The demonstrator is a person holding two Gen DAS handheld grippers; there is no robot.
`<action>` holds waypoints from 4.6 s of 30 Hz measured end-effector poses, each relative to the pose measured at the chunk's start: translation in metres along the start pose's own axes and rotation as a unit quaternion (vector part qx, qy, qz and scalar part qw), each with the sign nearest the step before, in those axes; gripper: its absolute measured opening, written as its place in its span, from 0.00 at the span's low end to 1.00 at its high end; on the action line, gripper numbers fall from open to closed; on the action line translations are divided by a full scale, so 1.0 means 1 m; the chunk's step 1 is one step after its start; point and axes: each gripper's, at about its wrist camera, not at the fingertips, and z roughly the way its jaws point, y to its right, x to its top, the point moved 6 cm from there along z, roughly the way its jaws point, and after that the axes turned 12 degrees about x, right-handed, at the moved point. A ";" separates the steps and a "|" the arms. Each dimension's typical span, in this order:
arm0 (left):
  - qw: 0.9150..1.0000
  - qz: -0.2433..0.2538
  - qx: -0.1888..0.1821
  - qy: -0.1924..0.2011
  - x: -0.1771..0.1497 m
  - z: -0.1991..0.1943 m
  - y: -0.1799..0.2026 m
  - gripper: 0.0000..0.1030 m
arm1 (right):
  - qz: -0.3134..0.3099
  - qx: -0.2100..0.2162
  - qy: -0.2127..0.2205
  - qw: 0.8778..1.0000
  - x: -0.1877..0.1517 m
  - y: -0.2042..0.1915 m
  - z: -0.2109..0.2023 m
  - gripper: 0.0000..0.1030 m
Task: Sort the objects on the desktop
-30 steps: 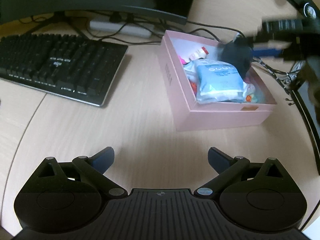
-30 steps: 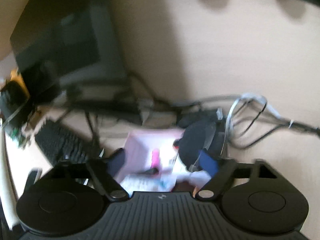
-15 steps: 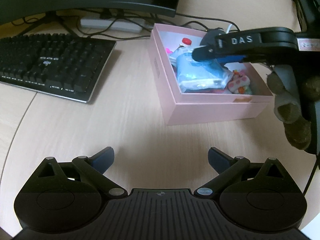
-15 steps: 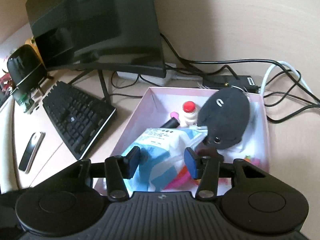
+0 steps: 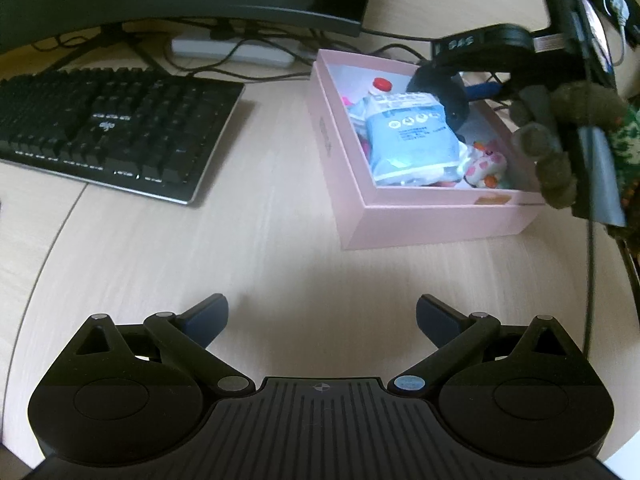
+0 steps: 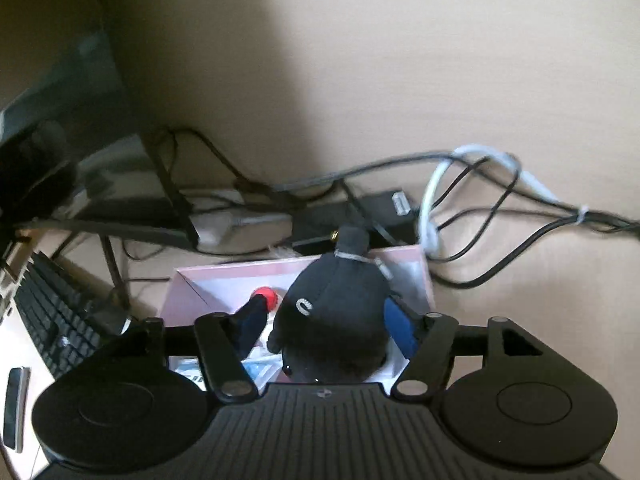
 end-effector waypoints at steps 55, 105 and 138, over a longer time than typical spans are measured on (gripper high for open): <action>1.000 -0.010 0.021 0.011 0.010 0.003 0.004 1.00 | -0.064 0.071 0.049 0.994 0.011 -0.022 -0.040 0.59; 0.976 -0.022 0.051 0.209 0.000 -0.042 0.138 1.00 | -0.151 -0.009 0.010 0.989 -0.208 0.094 -0.204 1.00; 0.981 -0.030 0.126 0.142 -0.051 0.012 0.132 1.00 | -0.195 0.078 -0.003 0.978 -0.220 0.088 -0.158 1.00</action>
